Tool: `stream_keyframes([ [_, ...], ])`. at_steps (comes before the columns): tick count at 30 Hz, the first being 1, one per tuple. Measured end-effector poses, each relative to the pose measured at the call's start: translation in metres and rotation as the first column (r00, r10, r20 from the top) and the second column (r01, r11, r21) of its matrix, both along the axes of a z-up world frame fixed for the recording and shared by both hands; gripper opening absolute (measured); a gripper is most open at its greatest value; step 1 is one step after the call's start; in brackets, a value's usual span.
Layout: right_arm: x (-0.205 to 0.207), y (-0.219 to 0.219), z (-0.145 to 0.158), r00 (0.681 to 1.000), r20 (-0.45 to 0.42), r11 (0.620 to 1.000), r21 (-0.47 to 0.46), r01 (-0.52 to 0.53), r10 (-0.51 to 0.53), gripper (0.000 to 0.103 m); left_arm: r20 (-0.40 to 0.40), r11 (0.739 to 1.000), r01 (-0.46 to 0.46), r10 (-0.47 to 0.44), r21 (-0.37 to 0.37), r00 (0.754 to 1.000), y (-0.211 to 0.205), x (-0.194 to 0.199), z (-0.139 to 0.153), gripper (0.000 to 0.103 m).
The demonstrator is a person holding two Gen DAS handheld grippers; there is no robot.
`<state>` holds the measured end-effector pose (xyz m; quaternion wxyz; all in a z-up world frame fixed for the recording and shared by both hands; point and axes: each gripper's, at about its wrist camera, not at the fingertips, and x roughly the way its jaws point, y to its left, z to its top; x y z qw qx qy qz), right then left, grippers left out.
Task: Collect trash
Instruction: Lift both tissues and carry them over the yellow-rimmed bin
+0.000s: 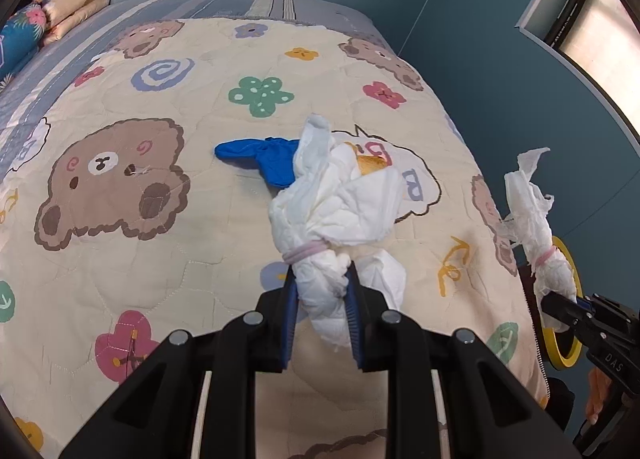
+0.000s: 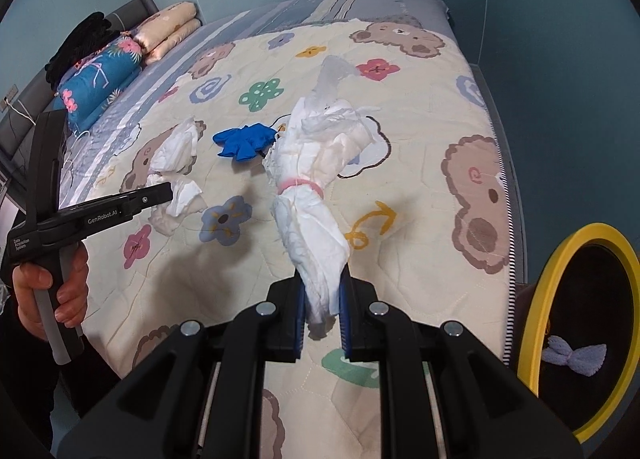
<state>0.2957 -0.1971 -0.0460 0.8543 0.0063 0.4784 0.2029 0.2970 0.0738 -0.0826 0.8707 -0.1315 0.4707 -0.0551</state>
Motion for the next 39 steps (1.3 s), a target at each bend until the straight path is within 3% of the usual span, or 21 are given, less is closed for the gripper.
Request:
stream_keyframes([
  [12, -0.016, -0.029, 0.012, 0.999, 0.026, 0.999, 0.020, 0.047, -0.047, 0.013, 0.025, 0.998, 0.059, -0.059, 0.000, 0.998, -0.037, -0.005, 0.019, 0.021],
  [21, -0.028, -0.067, 0.019, 0.992, 0.042, 0.993, 0.041, 0.115, -0.117, 0.013, 0.048, 0.990, 0.141, -0.140, -0.016, 0.989, -0.088, -0.001, 0.034, 0.021],
  [39, -0.046, -0.168, 0.024, 0.953, 0.052, 0.954, 0.057, 0.294, -0.297, 0.013, 0.067, 0.939, 0.337, -0.333, -0.070, 0.941, -0.210, 0.006, 0.040, 0.021],
])
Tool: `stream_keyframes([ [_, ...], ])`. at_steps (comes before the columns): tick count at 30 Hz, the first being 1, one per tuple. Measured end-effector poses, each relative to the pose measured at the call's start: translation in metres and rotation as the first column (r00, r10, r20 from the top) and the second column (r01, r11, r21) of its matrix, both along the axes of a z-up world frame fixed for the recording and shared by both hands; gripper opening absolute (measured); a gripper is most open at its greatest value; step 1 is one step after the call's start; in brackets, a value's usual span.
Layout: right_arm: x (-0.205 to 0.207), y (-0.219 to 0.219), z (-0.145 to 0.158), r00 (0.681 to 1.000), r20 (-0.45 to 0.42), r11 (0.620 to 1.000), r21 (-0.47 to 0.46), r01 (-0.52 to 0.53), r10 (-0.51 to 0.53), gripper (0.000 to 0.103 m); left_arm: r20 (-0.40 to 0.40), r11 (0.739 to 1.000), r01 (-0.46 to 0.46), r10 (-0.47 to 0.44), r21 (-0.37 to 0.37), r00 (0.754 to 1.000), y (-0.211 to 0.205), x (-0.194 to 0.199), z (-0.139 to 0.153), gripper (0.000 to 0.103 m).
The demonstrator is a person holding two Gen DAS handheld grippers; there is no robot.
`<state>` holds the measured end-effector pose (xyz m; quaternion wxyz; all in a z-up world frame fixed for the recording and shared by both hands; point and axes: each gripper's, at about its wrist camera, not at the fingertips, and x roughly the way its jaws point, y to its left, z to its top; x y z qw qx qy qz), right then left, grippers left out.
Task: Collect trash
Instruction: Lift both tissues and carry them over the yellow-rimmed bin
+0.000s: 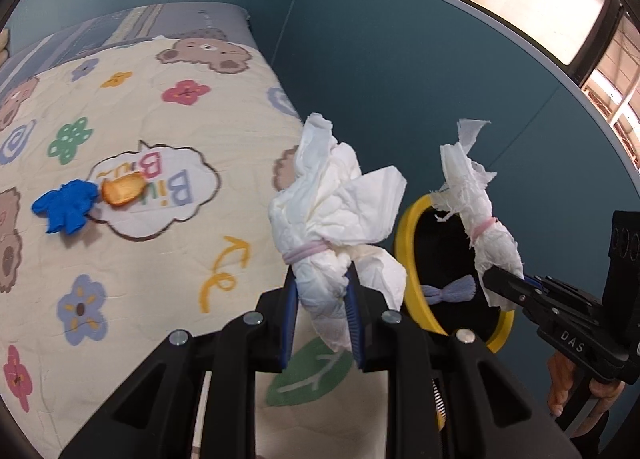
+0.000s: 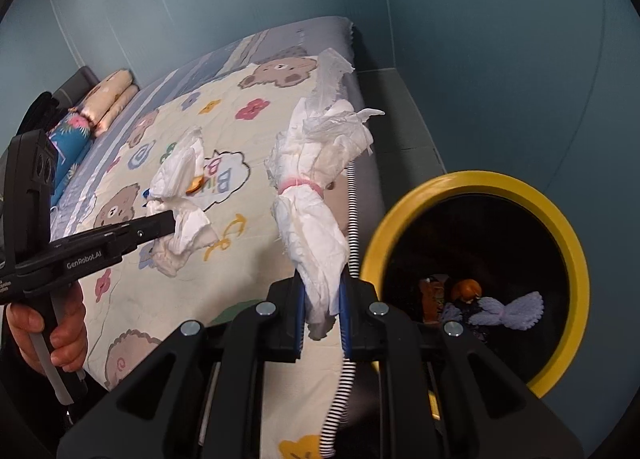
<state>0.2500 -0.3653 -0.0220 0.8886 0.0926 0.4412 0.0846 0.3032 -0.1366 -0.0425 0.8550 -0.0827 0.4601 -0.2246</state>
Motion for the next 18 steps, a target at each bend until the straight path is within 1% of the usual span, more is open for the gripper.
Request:
stream_keyframes([
  [10, -0.004, -0.058, -0.009, 0.995, -0.014, 0.995, 0.004, 0.101, -0.101, 0.013, -0.011, 0.995, 0.100, -0.100, -0.021, 0.995, -0.063, -0.001, -0.006, 0.021],
  [18, 0.000, -0.090, -0.021, 0.987, -0.028, 0.988, 0.014, 0.156, -0.155, 0.013, -0.021, 0.988, 0.152, -0.153, -0.029, 0.988, -0.103, 0.003, -0.018, 0.021],
])
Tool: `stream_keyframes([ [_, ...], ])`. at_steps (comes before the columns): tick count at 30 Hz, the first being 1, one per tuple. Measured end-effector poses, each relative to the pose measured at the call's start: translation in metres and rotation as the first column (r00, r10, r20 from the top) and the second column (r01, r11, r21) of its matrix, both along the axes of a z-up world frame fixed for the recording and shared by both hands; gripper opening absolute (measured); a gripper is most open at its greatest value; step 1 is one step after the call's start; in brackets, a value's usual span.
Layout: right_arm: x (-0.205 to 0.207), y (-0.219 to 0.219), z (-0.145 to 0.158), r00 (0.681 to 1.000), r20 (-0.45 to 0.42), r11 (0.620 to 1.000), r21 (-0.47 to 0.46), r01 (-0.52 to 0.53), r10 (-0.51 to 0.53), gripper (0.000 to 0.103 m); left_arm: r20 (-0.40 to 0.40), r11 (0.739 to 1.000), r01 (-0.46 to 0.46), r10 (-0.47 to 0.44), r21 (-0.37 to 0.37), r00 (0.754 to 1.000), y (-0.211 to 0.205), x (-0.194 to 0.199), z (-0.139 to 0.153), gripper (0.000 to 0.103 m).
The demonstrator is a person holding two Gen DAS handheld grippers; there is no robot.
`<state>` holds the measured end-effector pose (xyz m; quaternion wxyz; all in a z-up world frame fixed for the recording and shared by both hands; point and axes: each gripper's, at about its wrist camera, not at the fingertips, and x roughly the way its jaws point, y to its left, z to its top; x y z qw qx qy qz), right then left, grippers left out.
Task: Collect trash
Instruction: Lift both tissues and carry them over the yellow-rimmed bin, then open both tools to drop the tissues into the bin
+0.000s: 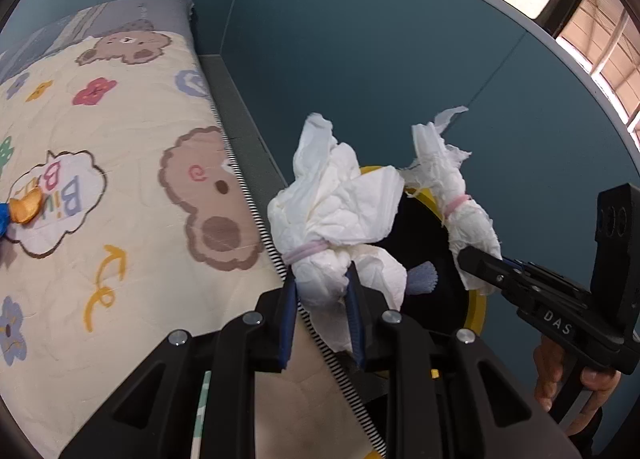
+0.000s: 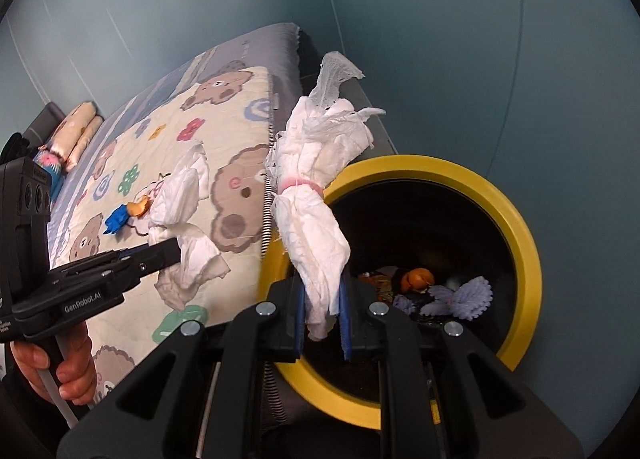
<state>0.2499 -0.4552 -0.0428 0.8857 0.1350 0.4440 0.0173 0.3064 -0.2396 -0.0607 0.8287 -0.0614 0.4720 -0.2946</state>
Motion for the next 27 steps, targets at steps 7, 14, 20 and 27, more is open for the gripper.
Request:
stream_keyframes([
  [7, 0.005, -0.022, -0.014, 0.999, -0.020, 0.999, 0.015, 0.035, -0.035, 0.014, -0.015, 0.999, 0.044, -0.044, 0.015, 0.999, -0.033, 0.004, -0.012, 0.021],
  [14, 0.011, -0.033, -0.026, 0.996, -0.021, 0.996, -0.023, 0.091, -0.091, 0.015, -0.028, 0.995, 0.092, -0.091, 0.026, 0.995, -0.060, 0.006, -0.026, 0.024],
  [20, 0.016, -0.050, -0.039, 0.990, -0.042, 0.991, 0.015, 0.133, -0.132, 0.021, -0.060, 0.995, 0.094, -0.093, 0.018, 0.994, -0.066, 0.008, -0.034, 0.040],
  [27, 0.013, -0.065, -0.041, 0.984, -0.037, 0.984, 0.043, 0.174, -0.172, 0.039, -0.053, 0.998, 0.057, -0.056, 0.016, 0.997, -0.055, 0.007, -0.032, 0.067],
])
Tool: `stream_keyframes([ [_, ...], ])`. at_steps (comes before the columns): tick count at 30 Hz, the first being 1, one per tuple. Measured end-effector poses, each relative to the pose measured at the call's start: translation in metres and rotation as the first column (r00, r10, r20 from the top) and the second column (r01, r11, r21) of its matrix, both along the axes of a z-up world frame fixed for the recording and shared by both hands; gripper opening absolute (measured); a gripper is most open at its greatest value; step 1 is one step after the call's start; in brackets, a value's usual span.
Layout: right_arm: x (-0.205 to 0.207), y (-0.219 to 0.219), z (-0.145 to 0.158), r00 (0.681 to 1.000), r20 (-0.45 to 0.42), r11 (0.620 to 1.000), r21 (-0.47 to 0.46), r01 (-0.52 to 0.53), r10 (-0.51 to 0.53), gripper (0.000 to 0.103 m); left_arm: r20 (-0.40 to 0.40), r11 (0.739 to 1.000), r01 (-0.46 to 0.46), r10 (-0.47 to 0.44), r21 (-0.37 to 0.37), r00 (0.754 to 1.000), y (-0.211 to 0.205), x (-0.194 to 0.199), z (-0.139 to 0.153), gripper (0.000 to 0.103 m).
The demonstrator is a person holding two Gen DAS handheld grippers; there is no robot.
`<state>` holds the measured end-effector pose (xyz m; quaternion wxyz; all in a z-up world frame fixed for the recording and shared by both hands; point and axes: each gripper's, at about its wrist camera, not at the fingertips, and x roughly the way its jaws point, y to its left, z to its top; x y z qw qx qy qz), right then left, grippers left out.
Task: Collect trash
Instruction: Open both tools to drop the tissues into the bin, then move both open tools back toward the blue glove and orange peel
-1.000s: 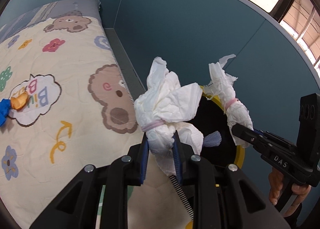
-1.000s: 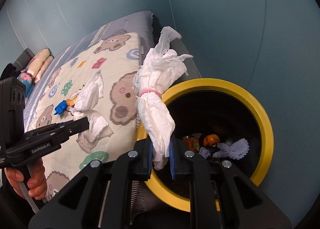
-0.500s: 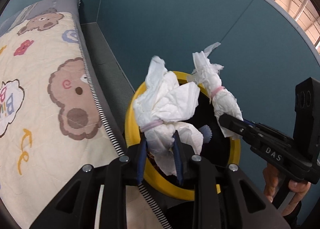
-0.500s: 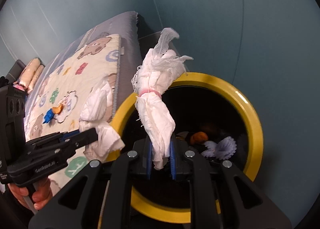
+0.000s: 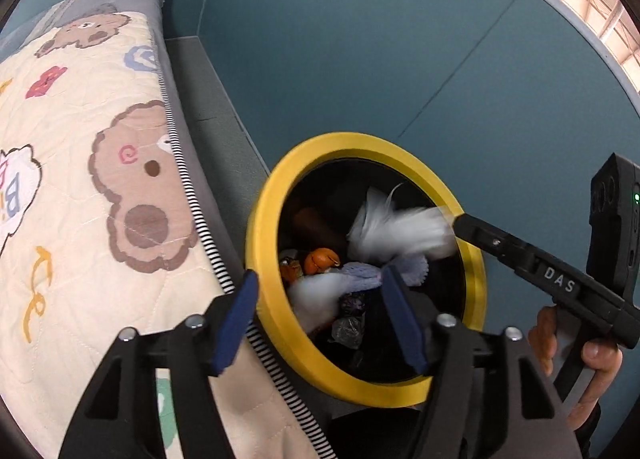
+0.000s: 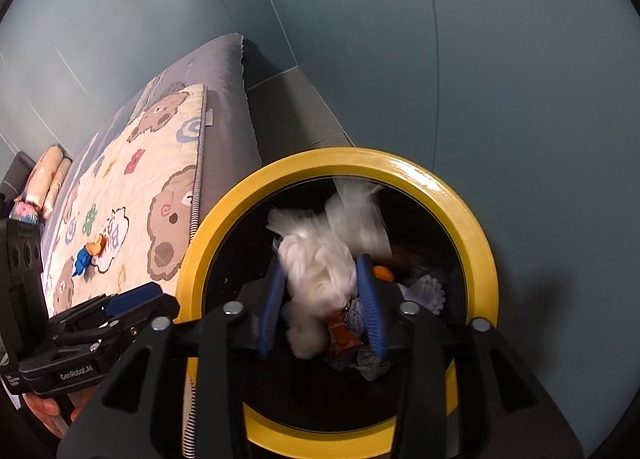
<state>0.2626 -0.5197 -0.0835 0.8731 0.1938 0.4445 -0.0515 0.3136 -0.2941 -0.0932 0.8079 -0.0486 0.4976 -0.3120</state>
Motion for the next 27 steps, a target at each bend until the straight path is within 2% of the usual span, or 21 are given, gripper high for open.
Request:
stream_keyframes([
  [2, -0.001, 0.000, 0.002, 1.000, 0.005, 1.000, 0.005, 0.003, -0.003, 0.046, 0.009, 1.000, -0.018, 0.018, 0.002, 1.000, 0.006, 0.001, 0.002, 0.072],
  [8, 0.001, 0.007, 0.008, 1.000, 0.020, 1.000, 0.019, -0.007, 0.006, 0.058, 0.032, 0.997, -0.077, 0.076, 0.020, 0.997, 0.033, 0.004, 0.005, 0.082],
  [18, 0.010, 0.049, 0.025, 0.996, 0.032, 0.996, 0.032, -0.085, 0.084, 0.062, 0.055, 0.985, -0.166, 0.164, 0.037, 0.985, 0.097, 0.017, 0.012, 0.086],
  [27, 0.028, 0.104, 0.042, 0.984, 0.043, 0.985, 0.024, -0.172, 0.171, 0.065, 0.068, 0.953, -0.297, 0.294, 0.055, 0.954, 0.179, 0.022, 0.014, 0.087],
])
